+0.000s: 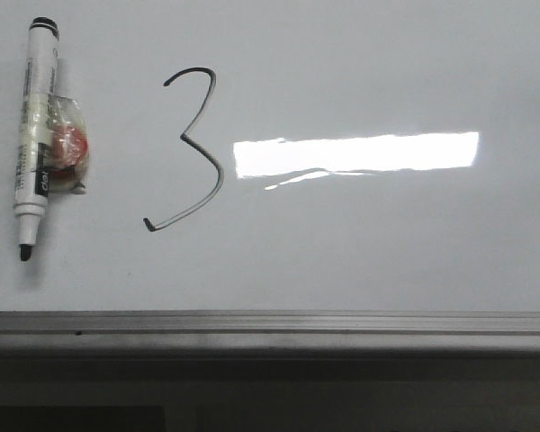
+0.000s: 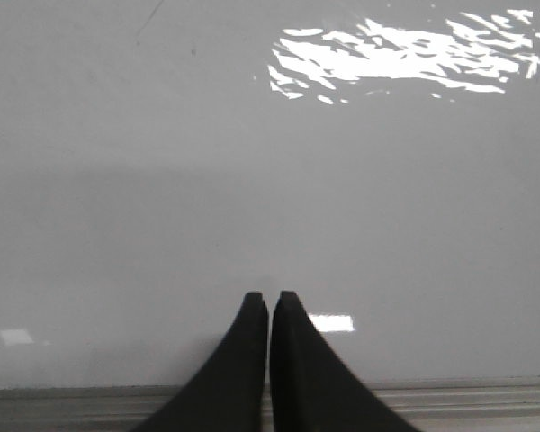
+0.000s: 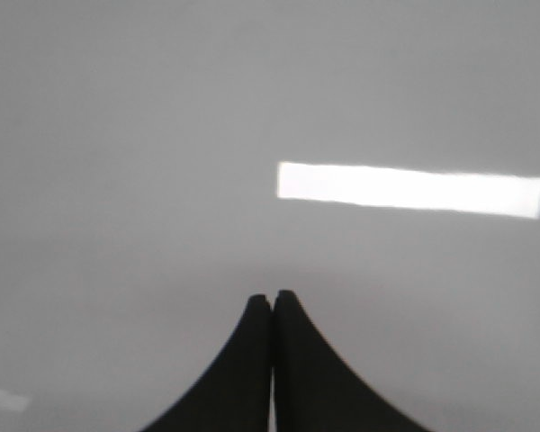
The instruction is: Write number 3 on whiteboard
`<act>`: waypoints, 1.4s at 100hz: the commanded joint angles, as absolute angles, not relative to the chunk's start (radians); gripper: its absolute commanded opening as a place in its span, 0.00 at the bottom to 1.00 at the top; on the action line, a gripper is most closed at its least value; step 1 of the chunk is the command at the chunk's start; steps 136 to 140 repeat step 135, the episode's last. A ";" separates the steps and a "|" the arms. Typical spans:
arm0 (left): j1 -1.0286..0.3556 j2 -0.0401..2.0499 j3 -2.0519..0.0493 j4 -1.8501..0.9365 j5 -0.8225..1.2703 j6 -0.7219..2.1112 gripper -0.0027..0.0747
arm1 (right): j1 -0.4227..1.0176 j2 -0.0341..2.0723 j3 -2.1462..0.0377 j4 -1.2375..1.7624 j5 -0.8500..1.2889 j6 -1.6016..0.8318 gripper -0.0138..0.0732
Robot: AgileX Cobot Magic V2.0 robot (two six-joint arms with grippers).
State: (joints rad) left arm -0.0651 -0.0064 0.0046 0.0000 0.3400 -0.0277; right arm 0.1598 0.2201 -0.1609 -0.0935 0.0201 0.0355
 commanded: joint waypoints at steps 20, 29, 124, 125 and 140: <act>-0.062 -0.030 0.039 -0.008 0.293 -0.029 0.01 | -0.067 0.046 -0.019 0.013 -0.072 0.034 0.10; -0.062 -0.030 0.039 -0.008 0.293 -0.029 0.01 | -0.091 -0.008 0.029 0.013 -0.060 0.034 0.10; -0.062 -0.030 0.039 -0.008 0.293 -0.029 0.01 | -0.109 -0.024 0.035 -0.018 0.316 0.032 0.10; -0.062 -0.030 0.039 -0.008 0.293 -0.029 0.01 | -0.109 -0.024 0.035 -0.018 0.316 0.032 0.10; -0.062 -0.030 0.039 -0.008 0.293 -0.029 0.01 | -0.109 -0.024 0.035 -0.018 0.316 0.032 0.10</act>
